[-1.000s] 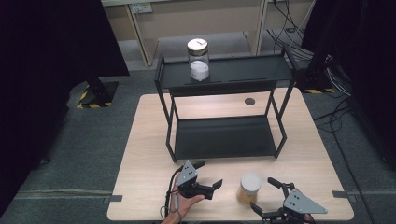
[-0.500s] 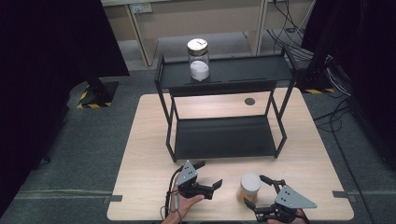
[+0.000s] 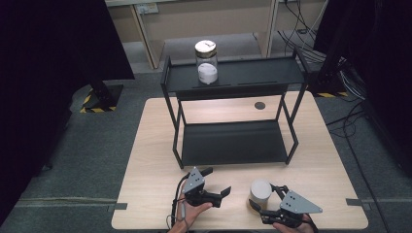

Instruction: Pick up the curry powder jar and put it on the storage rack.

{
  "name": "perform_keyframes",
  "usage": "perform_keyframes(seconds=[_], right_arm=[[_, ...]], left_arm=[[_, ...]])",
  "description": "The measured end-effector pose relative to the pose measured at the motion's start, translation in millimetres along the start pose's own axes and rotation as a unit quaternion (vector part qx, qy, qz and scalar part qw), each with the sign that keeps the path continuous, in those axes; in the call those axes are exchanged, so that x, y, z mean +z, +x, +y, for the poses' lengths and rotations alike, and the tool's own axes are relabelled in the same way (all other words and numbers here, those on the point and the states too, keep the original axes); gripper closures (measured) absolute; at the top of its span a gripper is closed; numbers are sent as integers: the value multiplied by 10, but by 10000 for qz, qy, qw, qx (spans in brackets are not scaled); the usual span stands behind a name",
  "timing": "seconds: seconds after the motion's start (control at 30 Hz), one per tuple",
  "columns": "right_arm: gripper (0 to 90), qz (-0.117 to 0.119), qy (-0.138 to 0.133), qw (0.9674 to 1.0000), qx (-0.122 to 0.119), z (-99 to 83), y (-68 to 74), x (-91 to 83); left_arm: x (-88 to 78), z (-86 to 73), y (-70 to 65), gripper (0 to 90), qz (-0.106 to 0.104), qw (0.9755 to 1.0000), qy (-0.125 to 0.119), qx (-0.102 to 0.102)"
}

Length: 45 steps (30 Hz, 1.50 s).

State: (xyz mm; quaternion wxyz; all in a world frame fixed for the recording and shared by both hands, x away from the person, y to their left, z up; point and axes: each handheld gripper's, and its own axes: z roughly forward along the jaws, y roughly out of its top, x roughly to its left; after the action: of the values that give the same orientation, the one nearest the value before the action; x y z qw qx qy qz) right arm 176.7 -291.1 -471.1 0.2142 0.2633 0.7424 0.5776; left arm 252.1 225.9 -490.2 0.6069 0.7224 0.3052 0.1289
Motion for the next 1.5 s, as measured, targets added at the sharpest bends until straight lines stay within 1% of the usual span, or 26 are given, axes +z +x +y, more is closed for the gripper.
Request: perform_keyframes(seconds=[0.13, 0.43, 0.6, 0.83, 0.93, 1.13, 1.5], right_arm=[[338, 19, 53, 10000, 50, 3, -25, 20], [349, 0, 65, 10000, 46, 17, -9, 13], [350, 31, 95, 9999, 16, 43, -5, 5], [351, 22, 27, 10000, 63, 97, -15, -39], [351, 15, 18, 10000, 81, 142, -31, -58], [352, -33, 15, 10000, -20, 274, -52, -81], [353, -83, -112, 9999, -83, 551, -98, -116]], left_arm=[[3, -3, 1, 14, -4, 10000, 5, -10], [6, -5, -1, 14, -16, 10000, 23, 3], [6, -8, 1, 14, -5, 10000, 18, -11], [10, -11, 0, 14, -12, 10000, 30, -17], [7, -13, 3, 15, -2, 10000, 21, -24], [10, -15, 11, 15, -11, 10000, 32, -48], [10, -17, 13, 15, -4, 10000, 36, -58]])
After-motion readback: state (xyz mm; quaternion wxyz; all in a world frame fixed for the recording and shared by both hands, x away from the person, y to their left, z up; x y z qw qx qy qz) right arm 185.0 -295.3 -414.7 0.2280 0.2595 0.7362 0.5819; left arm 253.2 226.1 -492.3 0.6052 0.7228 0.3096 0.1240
